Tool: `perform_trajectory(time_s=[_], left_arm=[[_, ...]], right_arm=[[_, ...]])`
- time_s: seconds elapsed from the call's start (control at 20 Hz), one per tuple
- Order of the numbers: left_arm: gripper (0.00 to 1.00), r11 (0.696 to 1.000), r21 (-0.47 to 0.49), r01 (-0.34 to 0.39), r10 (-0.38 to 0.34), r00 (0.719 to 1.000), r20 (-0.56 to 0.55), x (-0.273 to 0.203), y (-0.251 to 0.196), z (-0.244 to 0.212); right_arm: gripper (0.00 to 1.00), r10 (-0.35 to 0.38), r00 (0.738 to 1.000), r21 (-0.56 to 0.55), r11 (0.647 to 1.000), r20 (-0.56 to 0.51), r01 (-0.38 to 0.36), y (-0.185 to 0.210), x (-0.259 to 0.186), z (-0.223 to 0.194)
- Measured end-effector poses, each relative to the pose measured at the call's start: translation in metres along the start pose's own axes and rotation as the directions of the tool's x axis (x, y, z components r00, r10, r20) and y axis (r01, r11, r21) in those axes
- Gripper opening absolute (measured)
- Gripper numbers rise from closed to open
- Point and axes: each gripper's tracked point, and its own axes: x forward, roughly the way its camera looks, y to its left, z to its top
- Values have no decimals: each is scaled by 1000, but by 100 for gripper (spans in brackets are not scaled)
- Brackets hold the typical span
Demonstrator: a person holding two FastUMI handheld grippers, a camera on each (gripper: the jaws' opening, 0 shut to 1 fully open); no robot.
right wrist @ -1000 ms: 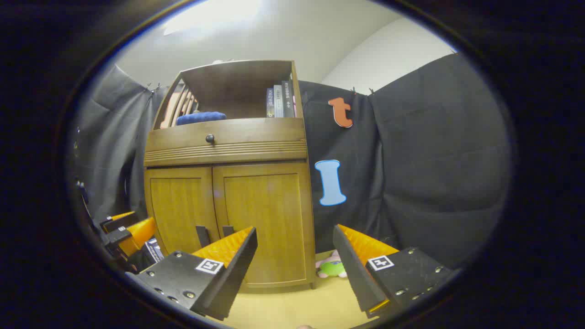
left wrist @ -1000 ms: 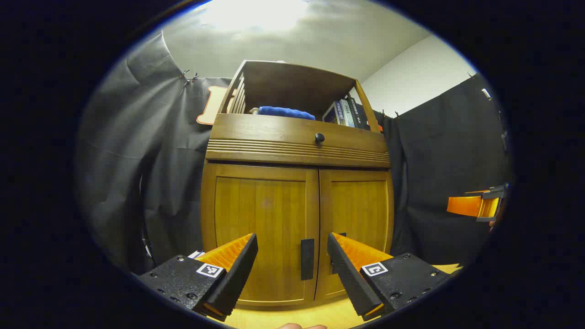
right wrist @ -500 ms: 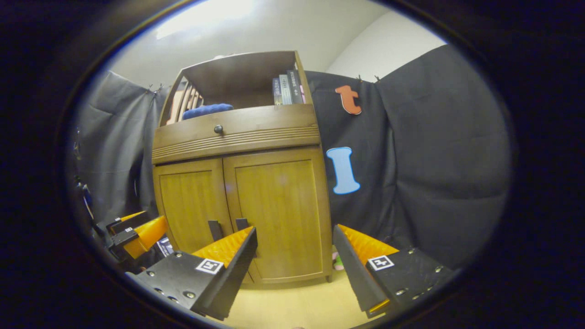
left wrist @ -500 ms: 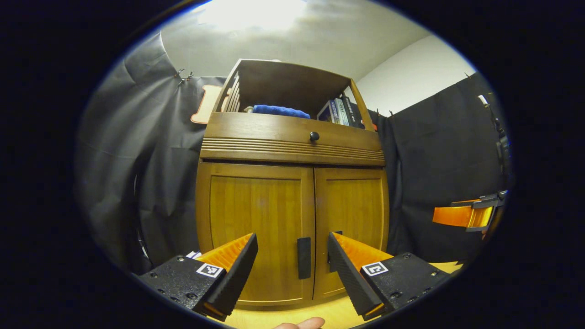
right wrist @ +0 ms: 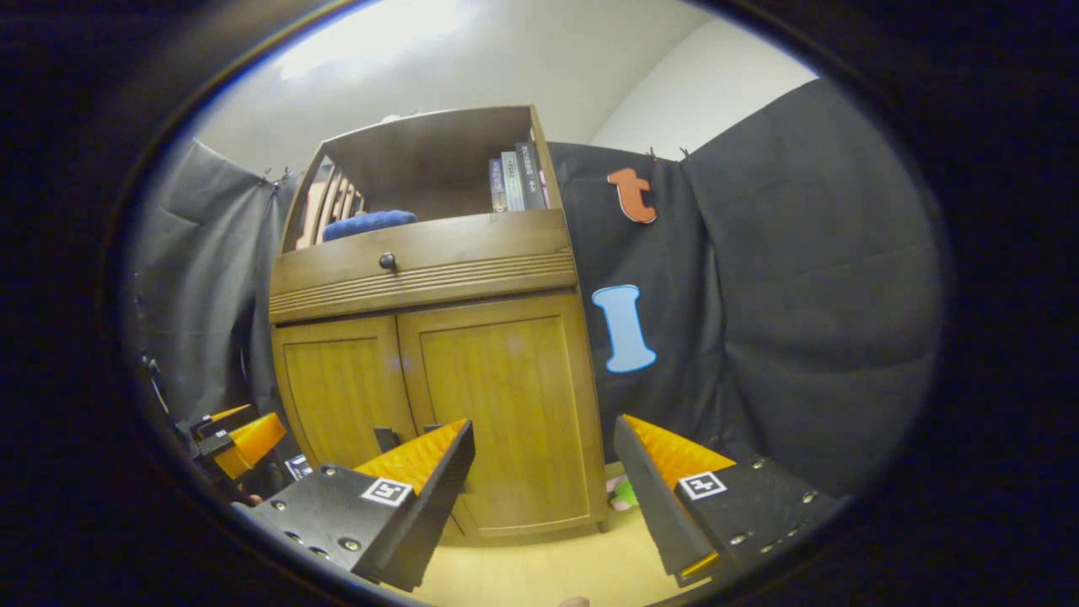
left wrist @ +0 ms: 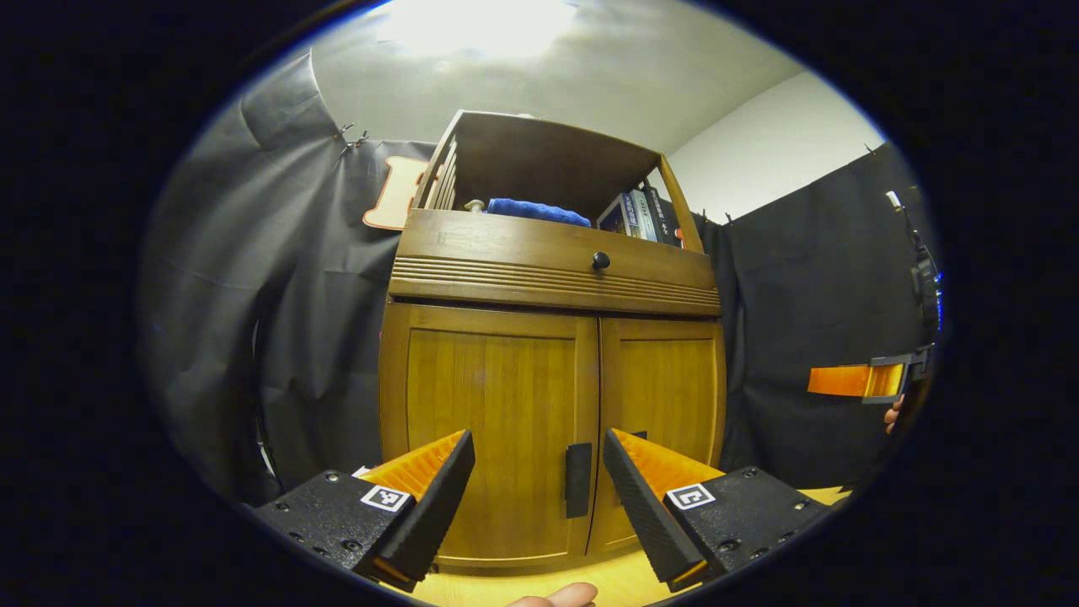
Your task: Open the right door of the double-door shoe cabinet with the right hand, and open the left door with the left hand.
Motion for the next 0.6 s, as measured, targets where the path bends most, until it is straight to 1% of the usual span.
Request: perform_trajectory(time_s=[0.15, 0.2, 0.3, 0.35, 0.4, 0.45, 0.5, 0.55, 0.6], left_arm=[[93, 999, -16, 50, -51, 999, -11, -1, -8, -1], [93, 999, -17, 52, -52, 999, -15, -1, -7, -2], [93, 999, -16, 43, -43, 999, -15, 0, -4, -3], [93, 999, -18, 37, -38, 999, -14, -1, -2, -2], [95, 999, -20, 34, -34, 999, -14, 0, -1, -3], [95, 999, -20, 31, -31, 999, -19, 1, 0, -4], [93, 999, -18, 28, -28, 999, -24, 2, 1, -6], [93, 1000, -16, 24, -24, 999, -27, 2, 4, -7], [93, 1000, -15, 14, -15, 999, -30, 3, 7, -8]], right_arm=[[99, 38, 999, -26, 999, 18, -38, 12, 21, -2], [100, 42, 999, -35, 999, 35, -41, 15, 29, -3], [99, 11, 998, -67, 998, 56, -7, 13, 50, -6], [99, 19, 998, -93, 996, 66, -13, 19, 59, -10], [94, 43, 997, -112, 993, 59, -36, 28, 69, -16], [99, 69, 997, -105, 992, 34, -65, 41, 80, -26], [99, 105, 994, -86, 991, 17, -103, 53, 88, -35], [95, 152, 988, -61, 987, 4, -152, 73, 95, -44], [99, 169, 986, -45, 985, -7, -169, 86, 104, -52]])
